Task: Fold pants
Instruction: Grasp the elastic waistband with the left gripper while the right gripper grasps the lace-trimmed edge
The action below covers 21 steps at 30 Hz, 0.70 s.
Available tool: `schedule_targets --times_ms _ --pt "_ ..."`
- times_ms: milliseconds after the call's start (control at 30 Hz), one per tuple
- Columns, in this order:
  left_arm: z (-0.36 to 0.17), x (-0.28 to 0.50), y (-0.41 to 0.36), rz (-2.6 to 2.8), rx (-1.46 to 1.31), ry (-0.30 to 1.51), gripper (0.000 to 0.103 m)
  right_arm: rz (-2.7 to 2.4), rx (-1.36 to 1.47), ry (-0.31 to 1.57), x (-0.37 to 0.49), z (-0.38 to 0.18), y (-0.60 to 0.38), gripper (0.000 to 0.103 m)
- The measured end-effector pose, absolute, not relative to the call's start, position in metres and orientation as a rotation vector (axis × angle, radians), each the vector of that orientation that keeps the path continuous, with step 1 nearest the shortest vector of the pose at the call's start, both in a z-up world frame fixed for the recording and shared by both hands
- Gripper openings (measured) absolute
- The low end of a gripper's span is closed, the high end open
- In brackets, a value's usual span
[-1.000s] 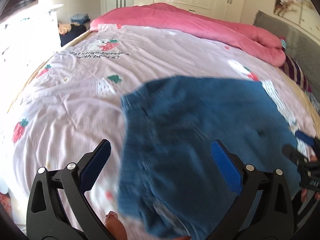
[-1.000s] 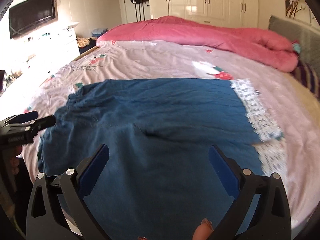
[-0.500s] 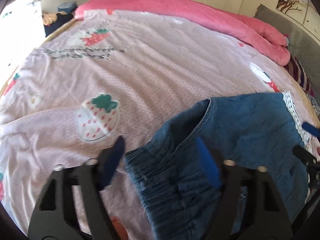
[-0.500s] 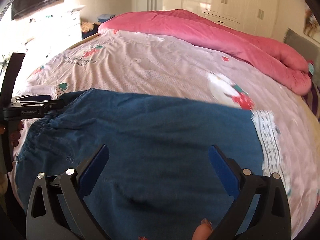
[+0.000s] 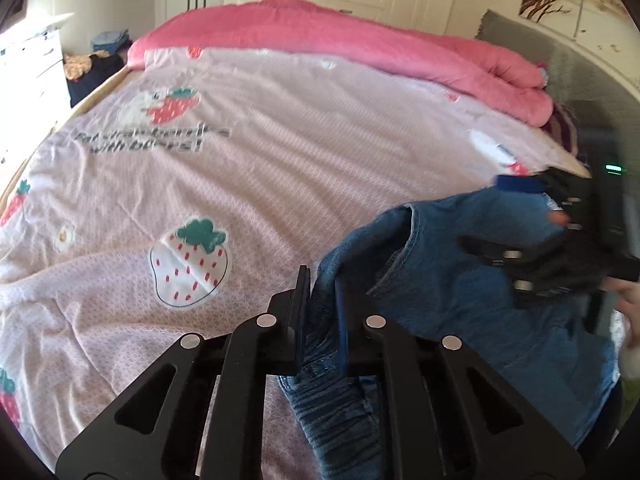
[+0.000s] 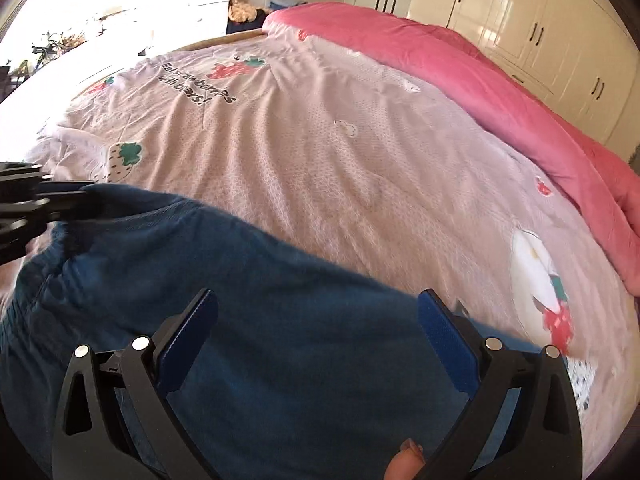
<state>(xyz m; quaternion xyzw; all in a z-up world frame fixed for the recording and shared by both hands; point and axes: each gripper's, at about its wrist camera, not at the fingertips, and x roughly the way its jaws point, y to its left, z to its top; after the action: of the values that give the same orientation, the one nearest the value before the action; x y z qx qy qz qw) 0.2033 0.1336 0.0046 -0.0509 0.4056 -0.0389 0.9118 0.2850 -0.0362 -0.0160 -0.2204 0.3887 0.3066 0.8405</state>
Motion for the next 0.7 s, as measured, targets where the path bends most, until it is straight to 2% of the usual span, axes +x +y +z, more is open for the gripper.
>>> schedule_targets --times_ms 233,267,300,333,367,400,433,467,700 --pt "0.024 0.190 0.129 -0.132 -0.116 0.778 0.005 0.771 -0.590 0.809 0.297 -0.021 -0.005 0.098" --pt "0.023 0.190 0.127 -0.135 -0.111 0.780 0.005 0.806 -0.587 0.806 0.296 -0.022 -0.002 0.092" --pt "0.023 0.190 0.127 -0.134 -0.110 0.781 0.005 0.838 -0.588 0.806 0.294 -0.022 0.000 0.078" --pt "0.022 0.191 0.127 -0.138 -0.115 0.785 0.005 0.880 -0.592 0.815 0.291 -0.023 0.001 0.037" --pt "0.020 0.191 0.127 -0.140 -0.122 0.790 0.005 0.904 -0.598 0.820 0.286 -0.024 0.002 0.022" --pt "0.019 0.191 0.128 -0.137 -0.125 0.792 0.005 0.898 -0.611 0.801 0.280 -0.024 0.002 0.020" --pt "0.018 0.191 0.129 -0.131 -0.124 0.793 0.005 0.899 -0.616 0.789 0.275 -0.024 0.001 0.012" --pt "0.018 0.191 0.131 -0.127 -0.124 0.794 0.005 0.907 -0.606 0.778 0.268 -0.023 -0.003 0.008" --pt "0.029 0.174 0.133 -0.133 -0.119 0.751 0.005 0.911 -0.472 0.673 0.210 0.016 -0.049 0.007"
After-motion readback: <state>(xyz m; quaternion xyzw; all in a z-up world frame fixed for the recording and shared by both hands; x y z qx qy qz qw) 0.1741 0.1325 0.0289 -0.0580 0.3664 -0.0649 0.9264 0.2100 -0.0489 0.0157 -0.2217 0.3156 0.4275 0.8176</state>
